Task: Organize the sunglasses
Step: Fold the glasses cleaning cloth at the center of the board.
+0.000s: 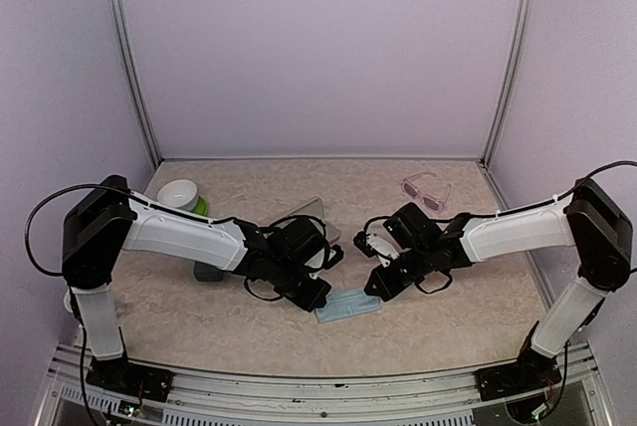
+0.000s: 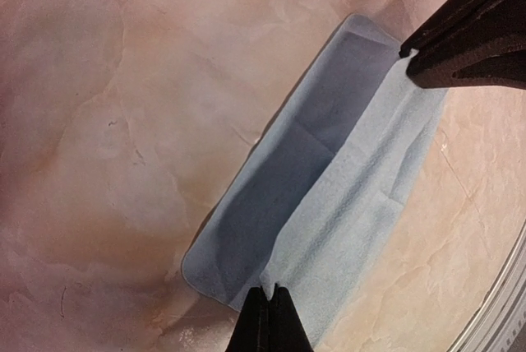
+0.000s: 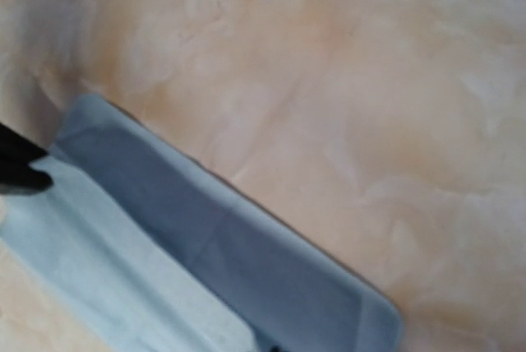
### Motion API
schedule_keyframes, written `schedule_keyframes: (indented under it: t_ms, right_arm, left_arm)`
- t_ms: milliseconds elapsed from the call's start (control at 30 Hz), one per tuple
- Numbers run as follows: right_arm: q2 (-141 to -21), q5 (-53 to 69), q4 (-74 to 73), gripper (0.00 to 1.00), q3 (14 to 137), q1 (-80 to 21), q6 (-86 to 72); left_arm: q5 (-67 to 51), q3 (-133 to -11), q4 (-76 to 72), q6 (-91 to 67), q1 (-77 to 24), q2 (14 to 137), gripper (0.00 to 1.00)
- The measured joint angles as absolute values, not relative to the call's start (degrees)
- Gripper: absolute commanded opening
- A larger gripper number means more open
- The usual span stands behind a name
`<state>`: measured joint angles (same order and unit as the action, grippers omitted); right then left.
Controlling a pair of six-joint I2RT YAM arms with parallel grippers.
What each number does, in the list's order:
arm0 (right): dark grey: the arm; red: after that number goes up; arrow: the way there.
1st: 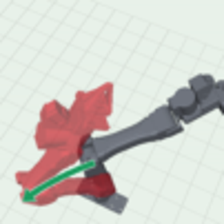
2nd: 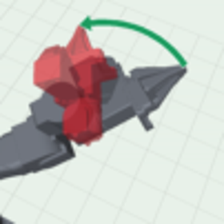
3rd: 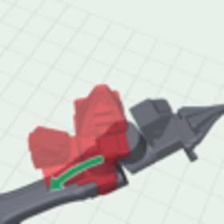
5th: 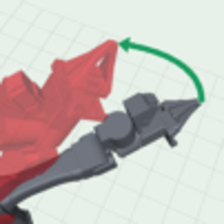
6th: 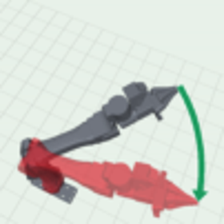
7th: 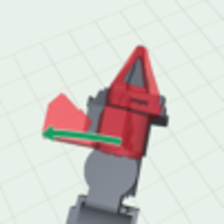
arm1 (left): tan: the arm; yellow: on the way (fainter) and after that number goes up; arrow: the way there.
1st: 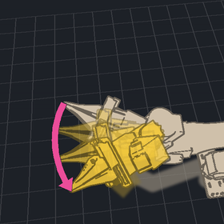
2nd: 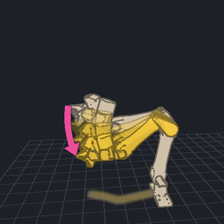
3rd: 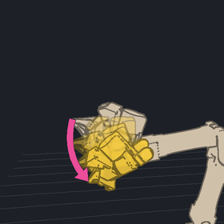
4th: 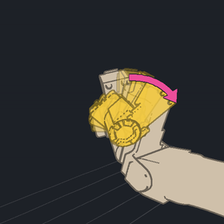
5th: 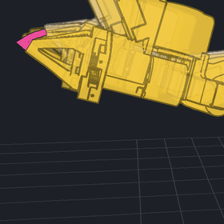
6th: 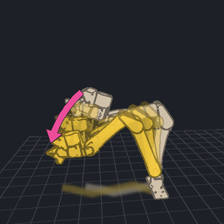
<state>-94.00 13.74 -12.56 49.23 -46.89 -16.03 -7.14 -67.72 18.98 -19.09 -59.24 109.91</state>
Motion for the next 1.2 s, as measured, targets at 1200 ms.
schedule_keyframes:
  t_ms: [1200]
  right_arm:
    - [-95.96,8.03,-14.39,0.25,50.11,-46.87,-16.60]
  left_arm:
    - [-3.66,-72.64,24.60,-18.74,-58.57,111.09,0.24]
